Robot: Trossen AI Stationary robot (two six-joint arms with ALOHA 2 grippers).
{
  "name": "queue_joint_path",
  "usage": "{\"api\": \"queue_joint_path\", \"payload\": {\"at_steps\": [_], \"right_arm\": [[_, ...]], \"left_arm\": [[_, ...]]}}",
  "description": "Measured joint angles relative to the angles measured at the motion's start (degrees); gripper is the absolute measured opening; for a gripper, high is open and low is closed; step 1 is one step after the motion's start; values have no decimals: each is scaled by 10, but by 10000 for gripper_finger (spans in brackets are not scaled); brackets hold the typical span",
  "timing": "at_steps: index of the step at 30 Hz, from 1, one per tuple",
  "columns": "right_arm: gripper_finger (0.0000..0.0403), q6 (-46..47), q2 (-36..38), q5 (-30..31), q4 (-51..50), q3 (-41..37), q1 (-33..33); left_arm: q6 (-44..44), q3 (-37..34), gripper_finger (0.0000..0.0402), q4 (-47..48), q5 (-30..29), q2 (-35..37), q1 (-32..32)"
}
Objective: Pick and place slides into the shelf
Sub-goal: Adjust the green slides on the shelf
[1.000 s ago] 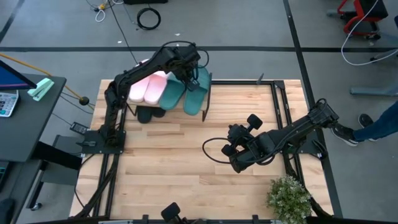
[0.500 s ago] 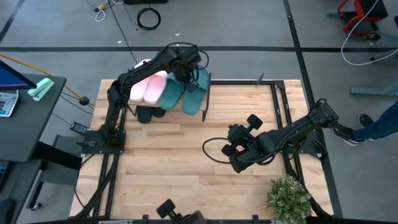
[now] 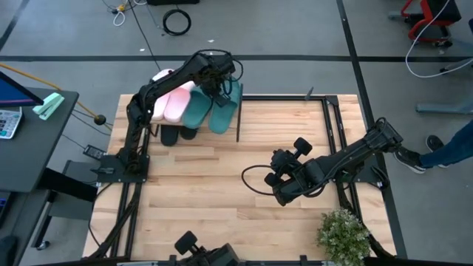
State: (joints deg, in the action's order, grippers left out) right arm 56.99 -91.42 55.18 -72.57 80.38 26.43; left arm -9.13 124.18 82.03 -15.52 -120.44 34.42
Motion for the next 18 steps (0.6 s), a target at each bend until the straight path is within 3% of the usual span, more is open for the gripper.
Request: {"api": "queue_joint_path", "payload": {"at_steps": [11,18], "right_arm": [[5,13,0,0,0,0,4],[5,13,0,0,0,0,4]], "left_arm": [[20,-1,6,-3,-14,10,-9],[11,-3,4,7,-31,58,-17]]}}
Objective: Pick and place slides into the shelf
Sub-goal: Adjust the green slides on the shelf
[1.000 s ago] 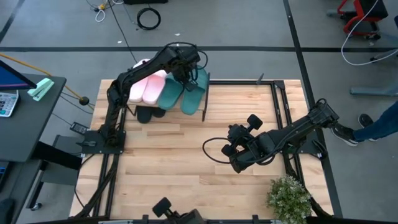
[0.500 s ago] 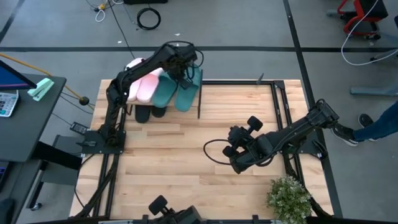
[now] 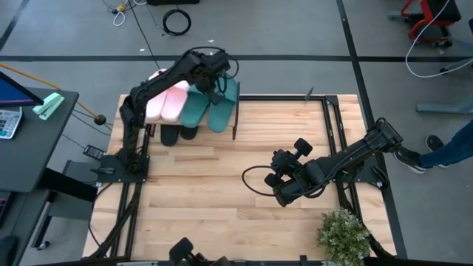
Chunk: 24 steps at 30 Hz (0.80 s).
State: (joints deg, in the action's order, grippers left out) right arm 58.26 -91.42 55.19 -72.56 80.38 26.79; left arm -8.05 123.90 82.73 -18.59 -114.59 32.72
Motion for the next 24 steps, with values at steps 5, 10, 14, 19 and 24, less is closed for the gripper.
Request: {"api": "queue_joint_path", "payload": {"at_steps": [5,10,14,19,24], "right_arm": [[5,-2,0,0,0,0,0],[5,-2,0,0,0,0,0],[5,-3,0,0,0,0,0],[5,-3,0,-4,0,0,0],[5,-4,0,-5,0,0,0]], "left_arm": [[-16,1,9,-1,0,28,-4],[-29,1,4,26,4,37,-31],[-3,2,4,25,9,33,-58],[-16,2,4,14,8,31,-66],[-36,2,3,13,8,26,-72]]}}
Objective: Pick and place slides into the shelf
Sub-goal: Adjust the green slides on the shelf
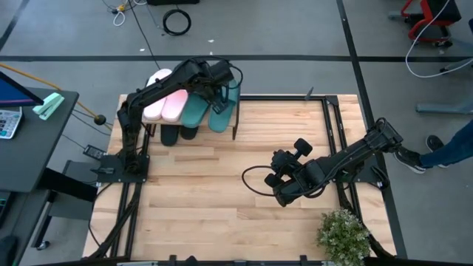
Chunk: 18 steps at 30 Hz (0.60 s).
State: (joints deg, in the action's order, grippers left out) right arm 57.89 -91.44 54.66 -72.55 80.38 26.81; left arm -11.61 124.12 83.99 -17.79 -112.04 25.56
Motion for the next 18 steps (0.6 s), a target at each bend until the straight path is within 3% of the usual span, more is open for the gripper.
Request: {"api": "queue_joint_path", "payload": {"at_steps": [18], "right_arm": [[5,-6,0,-8,0,0,0]], "left_arm": [[3,1,2,-9,-11,-88,13]]}}
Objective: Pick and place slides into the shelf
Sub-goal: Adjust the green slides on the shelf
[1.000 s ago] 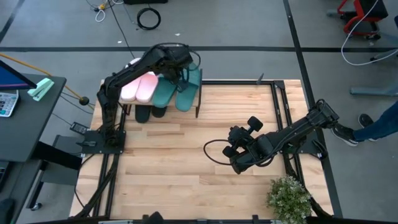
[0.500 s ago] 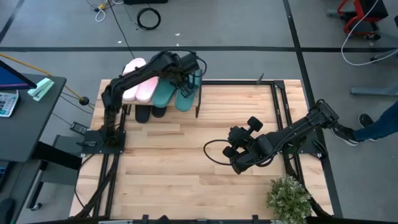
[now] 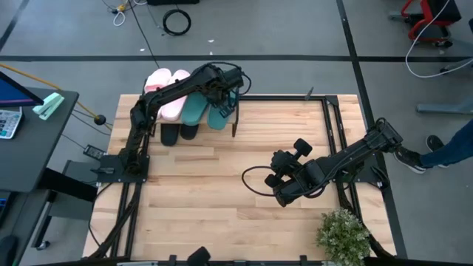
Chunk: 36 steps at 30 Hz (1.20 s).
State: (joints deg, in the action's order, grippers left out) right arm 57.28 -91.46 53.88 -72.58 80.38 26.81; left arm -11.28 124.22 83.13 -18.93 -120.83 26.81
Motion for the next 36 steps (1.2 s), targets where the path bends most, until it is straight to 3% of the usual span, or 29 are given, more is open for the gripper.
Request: {"api": "queue_joint_path", "payload": {"at_steps": [5,12,31,36], "right_arm": [[5,0,0,0,0,0,0],[5,1,0,0,1,0,0],[5,1,0,-14,0,0,0],[5,1,0,-19,0,0,0]], "left_arm": [[50,1,2,-39,79,-19,2],[66,2,1,-74,106,-41,3],[13,-1,2,49,101,-24,47],[17,-2,4,32,89,-17,43]]}}
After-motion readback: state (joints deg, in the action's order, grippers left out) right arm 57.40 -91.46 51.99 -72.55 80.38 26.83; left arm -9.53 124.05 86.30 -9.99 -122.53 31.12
